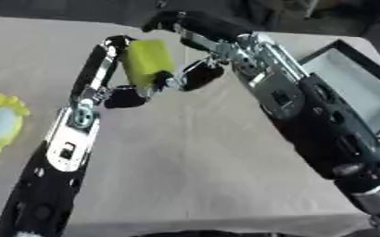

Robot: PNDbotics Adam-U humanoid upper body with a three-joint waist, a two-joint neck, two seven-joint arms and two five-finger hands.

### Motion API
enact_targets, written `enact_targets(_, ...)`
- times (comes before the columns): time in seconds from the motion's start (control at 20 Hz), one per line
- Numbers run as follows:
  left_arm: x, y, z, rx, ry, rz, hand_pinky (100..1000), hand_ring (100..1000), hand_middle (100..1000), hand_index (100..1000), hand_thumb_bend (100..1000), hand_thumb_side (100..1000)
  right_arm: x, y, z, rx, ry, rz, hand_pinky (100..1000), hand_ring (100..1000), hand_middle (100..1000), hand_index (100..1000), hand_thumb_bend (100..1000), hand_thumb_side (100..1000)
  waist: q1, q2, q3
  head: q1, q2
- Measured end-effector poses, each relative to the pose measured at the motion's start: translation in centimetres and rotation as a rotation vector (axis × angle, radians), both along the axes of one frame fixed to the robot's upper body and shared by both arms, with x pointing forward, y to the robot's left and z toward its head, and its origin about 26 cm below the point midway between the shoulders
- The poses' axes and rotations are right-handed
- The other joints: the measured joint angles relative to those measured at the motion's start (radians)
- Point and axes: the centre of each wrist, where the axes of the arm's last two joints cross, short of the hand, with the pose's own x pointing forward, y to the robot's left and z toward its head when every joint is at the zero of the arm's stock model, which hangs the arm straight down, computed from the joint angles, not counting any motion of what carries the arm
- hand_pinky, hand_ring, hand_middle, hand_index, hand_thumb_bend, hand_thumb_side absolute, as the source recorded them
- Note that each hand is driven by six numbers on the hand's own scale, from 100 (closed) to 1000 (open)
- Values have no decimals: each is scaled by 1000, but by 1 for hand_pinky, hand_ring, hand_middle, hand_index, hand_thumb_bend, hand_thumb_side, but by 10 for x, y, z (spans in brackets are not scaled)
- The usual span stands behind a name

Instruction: Pick up the objects with one hand, pass them to the other hand, and then place them into the box on the other side of the table.

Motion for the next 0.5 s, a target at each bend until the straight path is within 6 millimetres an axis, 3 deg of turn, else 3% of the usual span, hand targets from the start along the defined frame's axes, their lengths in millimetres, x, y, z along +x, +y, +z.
enact_targets(0.5, 0, 0, 0, 3, -6, -1, 557, 419, 397, 514, 100, 175, 3, 3, -3, 14, 43, 19, 931, 927, 789, 841, 128, 116, 0, 0, 1, -4, 0)
